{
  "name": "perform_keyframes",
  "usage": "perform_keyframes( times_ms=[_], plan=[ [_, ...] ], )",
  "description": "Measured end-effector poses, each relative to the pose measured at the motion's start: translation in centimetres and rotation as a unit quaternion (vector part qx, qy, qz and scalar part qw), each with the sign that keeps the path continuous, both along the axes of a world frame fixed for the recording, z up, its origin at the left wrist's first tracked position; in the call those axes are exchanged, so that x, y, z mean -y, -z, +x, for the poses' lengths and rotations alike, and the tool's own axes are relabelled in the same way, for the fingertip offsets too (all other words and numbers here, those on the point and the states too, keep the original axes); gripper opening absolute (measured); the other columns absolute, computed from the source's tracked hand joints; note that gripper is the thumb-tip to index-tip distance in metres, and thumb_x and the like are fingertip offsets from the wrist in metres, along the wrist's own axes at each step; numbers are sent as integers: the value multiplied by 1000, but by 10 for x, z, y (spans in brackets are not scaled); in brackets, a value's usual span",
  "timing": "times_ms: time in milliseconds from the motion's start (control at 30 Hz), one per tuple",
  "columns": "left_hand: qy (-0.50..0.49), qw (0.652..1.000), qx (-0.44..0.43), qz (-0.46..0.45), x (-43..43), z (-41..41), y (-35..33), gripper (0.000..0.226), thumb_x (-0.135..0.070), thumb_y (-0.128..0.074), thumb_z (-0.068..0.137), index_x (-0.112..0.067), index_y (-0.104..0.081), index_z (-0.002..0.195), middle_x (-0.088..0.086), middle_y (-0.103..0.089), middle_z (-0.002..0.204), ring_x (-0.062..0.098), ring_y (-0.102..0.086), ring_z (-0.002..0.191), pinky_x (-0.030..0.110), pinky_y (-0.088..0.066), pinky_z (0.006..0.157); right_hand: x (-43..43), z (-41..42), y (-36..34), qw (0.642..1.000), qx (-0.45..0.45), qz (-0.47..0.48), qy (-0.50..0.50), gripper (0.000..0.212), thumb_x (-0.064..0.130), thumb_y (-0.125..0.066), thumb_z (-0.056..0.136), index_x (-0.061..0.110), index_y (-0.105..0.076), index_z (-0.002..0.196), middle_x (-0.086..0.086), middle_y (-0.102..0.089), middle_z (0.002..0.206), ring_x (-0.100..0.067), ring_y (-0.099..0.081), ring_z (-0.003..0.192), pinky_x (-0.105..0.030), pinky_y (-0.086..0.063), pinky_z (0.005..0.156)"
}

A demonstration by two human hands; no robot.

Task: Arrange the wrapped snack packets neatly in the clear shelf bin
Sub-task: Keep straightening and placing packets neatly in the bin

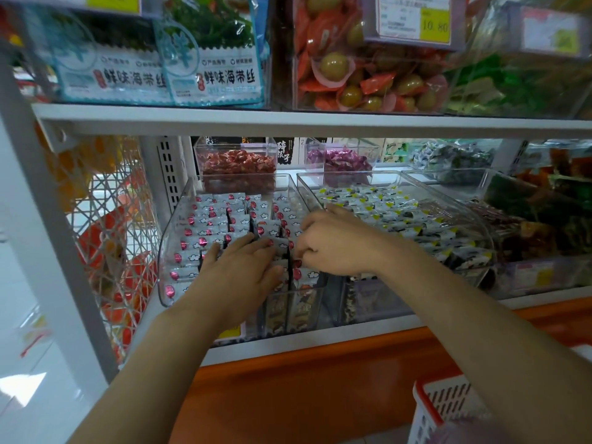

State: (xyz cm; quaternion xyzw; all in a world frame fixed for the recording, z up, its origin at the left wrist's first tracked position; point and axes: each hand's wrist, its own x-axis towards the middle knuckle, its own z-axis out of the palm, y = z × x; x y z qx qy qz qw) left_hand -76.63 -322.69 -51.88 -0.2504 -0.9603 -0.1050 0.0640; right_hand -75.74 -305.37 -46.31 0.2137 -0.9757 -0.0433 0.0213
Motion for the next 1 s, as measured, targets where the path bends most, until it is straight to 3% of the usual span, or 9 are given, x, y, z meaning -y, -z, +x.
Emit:
perform_keyframes(
  times_ms=[100,167,367,467,600,733,833,900,1000],
  plan=[
    [5,1000,5,18,0,-1,-2,49,-46,-23,98,-30,-31,143,-12,-19,156,10,-4,144,49,-1,114,2,-10,-15,991,-45,-128,19,27,11,-49,89,21,-70,105,-1,-68,111,-17,-59,102,-32,-42,97],
    [4,1000,8,27,1,0,-3,48,-46,-24,98,-30,-32,143,-11,-21,155,10,-6,144,48,-3,115,2,-20,-20,982,-69,-171,38,26,6,-52,88,17,-71,103,-1,-69,108,-17,-61,99,-29,-47,88],
    [12,999,-10,40,2,3,-7,45,-43,-30,98,-26,-40,139,-10,-30,151,14,-15,142,51,-13,115,12,-38,-1,995,-90,-13,29,13,25,-65,84,20,-70,95,-4,-61,108,-22,-44,115,-35,-36,90],
    [11,998,-19,57,2,4,-9,44,-40,-35,98,-25,-40,139,-7,-34,150,16,-20,141,49,-18,114,12,-39,4,994,-98,-34,38,7,19,-62,86,19,-67,91,-7,-58,110,-24,-42,116,-35,-33,91],
    [9,993,-38,113,1,4,-12,45,-33,-41,97,-20,-41,139,1,-41,145,22,-31,135,47,-27,110,9,-30,-4,982,-124,-138,25,6,10,-56,88,14,-58,86,-6,-60,98,-21,-52,96,-32,-40,78],
    [-5,972,-61,227,-3,8,-19,40,-24,-49,95,-13,-48,134,9,-50,137,20,-46,119,36,-38,103,-2,-10,-12,931,-238,-274,32,5,9,-51,92,10,-53,89,-1,-56,87,-16,-51,81,-31,-42,70],
    [-27,948,-67,309,-5,14,-25,42,-21,-49,95,-14,-45,136,8,-52,134,19,-50,114,23,-36,90,-8,5,-9,871,-301,-386,48,7,9,-51,93,10,-49,86,4,-48,80,-16,-46,78,-26,-36,65],
    [-33,932,-42,358,-7,17,-27,43,-21,-48,96,-15,-43,138,4,-54,128,14,-51,107,21,-39,85,-10,15,-4,825,-295,-480,50,9,5,-50,93,10,-48,85,7,-46,76,-15,-47,74,-25,-38,64],
    [-36,908,23,417,-10,21,-29,38,-25,-46,96,-16,-49,133,-7,-59,103,10,-57,84,14,-44,58,-10,25,4,767,-227,-595,71,13,7,-48,95,13,-48,84,-1,-51,78,-16,-51,70,-34,-49,65]
  ],
)
